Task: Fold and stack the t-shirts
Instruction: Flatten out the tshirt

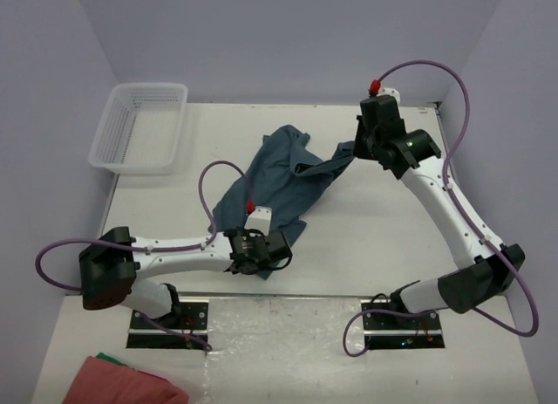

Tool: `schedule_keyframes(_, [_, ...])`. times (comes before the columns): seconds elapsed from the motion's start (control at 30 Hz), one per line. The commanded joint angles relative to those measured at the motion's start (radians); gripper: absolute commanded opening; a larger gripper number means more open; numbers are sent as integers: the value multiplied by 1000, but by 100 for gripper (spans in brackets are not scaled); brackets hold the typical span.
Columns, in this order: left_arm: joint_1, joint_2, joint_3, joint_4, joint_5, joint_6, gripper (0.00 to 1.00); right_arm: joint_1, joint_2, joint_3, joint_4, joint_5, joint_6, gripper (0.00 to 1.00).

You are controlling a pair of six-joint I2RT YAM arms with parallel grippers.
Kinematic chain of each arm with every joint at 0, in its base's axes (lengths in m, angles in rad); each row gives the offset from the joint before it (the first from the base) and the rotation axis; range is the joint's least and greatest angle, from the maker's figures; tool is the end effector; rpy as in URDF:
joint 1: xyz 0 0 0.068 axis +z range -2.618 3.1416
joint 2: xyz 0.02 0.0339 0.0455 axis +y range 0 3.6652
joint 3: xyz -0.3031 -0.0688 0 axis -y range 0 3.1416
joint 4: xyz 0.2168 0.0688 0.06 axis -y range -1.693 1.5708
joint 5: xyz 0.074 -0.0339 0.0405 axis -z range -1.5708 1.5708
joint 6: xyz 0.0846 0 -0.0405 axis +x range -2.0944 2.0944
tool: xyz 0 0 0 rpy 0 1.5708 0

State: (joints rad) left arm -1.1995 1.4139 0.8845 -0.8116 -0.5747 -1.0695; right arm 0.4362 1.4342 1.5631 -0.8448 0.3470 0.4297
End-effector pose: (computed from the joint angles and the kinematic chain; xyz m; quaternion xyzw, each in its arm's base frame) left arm 0.1238 -0.1912 0.2140 0.0295 0.9528 0.0193 0.3016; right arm 0.2858 0.1015 0.4004 0.0687 0.8966 0.0287 0.4366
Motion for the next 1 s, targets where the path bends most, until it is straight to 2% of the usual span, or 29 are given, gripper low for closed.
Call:
schedule_keyframes(0.0, [-15, 49, -5, -74, -42, -118, 34, -30, -57, -9, 1, -3, -29, 0])
schedule_keyframes(0.1, [-26, 72, -9, -75, -36, -139, 28, -54, -69, -18, 1, -8, -42, 0])
schedule_keyframes(0.3, [-29, 106, -7, -112, -57, -175, 32, -94, -100, -29, 3, -32, -59, 0])
schedule_keyframes(0.83, [-14, 183, -21, 66, -22, -63, 37, -96, -127, -46, 10, -66, -60, 0])
schedule_keyframes(0.93, [3, 203, -21, 83, -28, -40, 30, -96, -130, -49, 10, -74, -60, 0])
schedule_keyframes(0.97, [9, 207, -25, 92, -28, -35, 19, -96, -132, -49, 10, -74, -60, 0])
